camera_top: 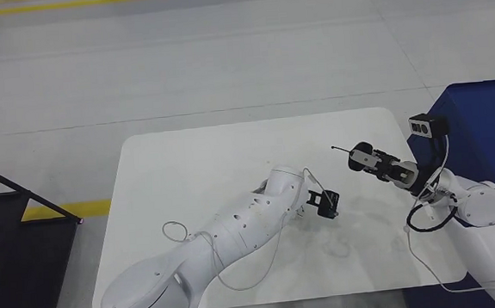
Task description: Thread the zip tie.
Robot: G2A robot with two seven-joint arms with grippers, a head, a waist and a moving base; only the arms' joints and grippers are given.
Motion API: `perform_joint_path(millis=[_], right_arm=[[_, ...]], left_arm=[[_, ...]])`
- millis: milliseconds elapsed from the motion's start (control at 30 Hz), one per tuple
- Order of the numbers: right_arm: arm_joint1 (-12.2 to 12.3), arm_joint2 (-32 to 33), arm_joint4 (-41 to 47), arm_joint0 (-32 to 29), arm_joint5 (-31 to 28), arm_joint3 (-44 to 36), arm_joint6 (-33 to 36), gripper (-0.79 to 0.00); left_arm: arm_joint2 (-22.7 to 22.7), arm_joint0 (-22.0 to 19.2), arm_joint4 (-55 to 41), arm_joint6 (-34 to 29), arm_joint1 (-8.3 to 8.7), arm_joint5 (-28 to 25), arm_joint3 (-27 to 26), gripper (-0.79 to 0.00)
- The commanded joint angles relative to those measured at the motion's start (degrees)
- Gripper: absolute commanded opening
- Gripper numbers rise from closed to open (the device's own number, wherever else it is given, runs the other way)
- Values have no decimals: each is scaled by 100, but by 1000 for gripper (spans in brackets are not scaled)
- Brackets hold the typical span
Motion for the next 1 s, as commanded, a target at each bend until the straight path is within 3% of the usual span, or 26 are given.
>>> perform_joint_path(millis=[0, 167, 433, 733, 967], right_arm=[[0, 0, 0, 0, 0, 0, 0, -785], [0, 0, 0, 0, 0, 0, 0, -785], [0, 0, 0, 0, 0, 0, 0, -785], [0, 0, 0, 0, 0, 0, 0, -785], [0, 0, 0, 0, 0, 0, 0, -785]], left_arm=[[-4, -5, 60, 141, -11, -15, 52, -785], [7, -15, 162, 309, -62, -87, 258, -785], [-99, -61, 43, 36, -150, -240, 502, -785], [-412, -4, -388, -1044, -134, -233, 405, -785], [-410, 71, -722, -1382, -24, 82, 395, -785]])
